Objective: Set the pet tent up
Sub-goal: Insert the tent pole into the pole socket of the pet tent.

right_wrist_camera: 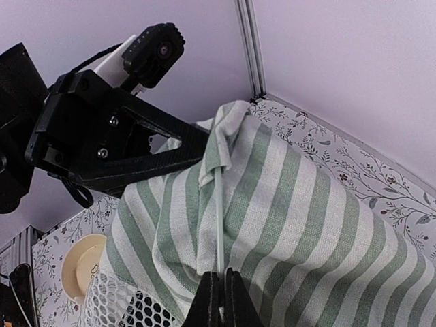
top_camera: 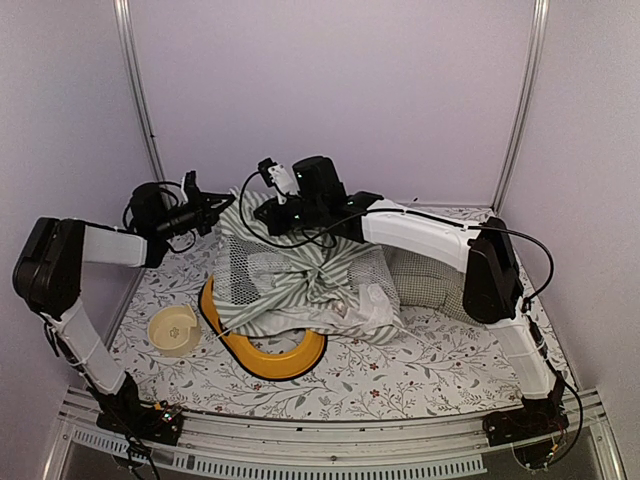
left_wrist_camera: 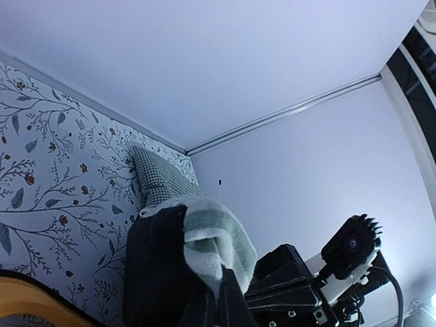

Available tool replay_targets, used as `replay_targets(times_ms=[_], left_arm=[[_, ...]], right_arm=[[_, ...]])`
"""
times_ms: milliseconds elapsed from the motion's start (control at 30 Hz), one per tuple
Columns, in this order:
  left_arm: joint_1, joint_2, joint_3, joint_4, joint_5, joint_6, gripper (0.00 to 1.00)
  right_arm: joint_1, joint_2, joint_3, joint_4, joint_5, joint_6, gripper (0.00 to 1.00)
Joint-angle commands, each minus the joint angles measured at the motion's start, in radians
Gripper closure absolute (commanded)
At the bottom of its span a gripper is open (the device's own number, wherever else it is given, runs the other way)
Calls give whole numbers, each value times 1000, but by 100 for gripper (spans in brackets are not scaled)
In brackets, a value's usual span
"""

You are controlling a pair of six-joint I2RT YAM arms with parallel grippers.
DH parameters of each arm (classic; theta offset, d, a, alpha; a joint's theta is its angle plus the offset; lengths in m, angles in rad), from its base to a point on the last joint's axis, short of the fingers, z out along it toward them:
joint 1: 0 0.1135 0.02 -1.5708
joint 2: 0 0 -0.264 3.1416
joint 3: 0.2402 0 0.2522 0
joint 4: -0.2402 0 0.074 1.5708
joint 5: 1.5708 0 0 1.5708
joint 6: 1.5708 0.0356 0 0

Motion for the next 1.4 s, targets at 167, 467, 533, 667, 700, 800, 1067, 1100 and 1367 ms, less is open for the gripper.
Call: replay_targets(times_ms=[167, 467, 533, 667, 700, 800, 1067, 1100, 1367], left_arm=[[-62, -101, 82, -383, -111, 377, 100], [-116, -133, 161, -618, -220, 579, 100], [-119, -130, 186, -661, -220, 607, 100], [-128, -139, 228, -753, -231, 650, 93], [-130, -147, 236, -778, -243, 661, 89], [-130, -177, 258, -871, -308, 688, 80], [-127, -244, 335, -1027, -394, 689, 63], [-126, -247, 352, -1047, -405, 682, 62], [-150, -243, 414, -1067, -415, 538, 60]], right_arm=[[-20, 22, 35, -4, 18, 30, 100], [-25, 46, 60, -2, -7, 36, 100], [-26, 48, 61, -2, -10, 39, 100], [-27, 45, 64, 6, -2, 36, 100], [-29, 43, 65, 8, -1, 35, 100], [-31, 36, 64, 21, 1, 31, 100], [-31, 37, 66, 49, -10, 29, 100], [-31, 36, 66, 51, -11, 29, 100], [-31, 36, 66, 59, -19, 23, 100]])
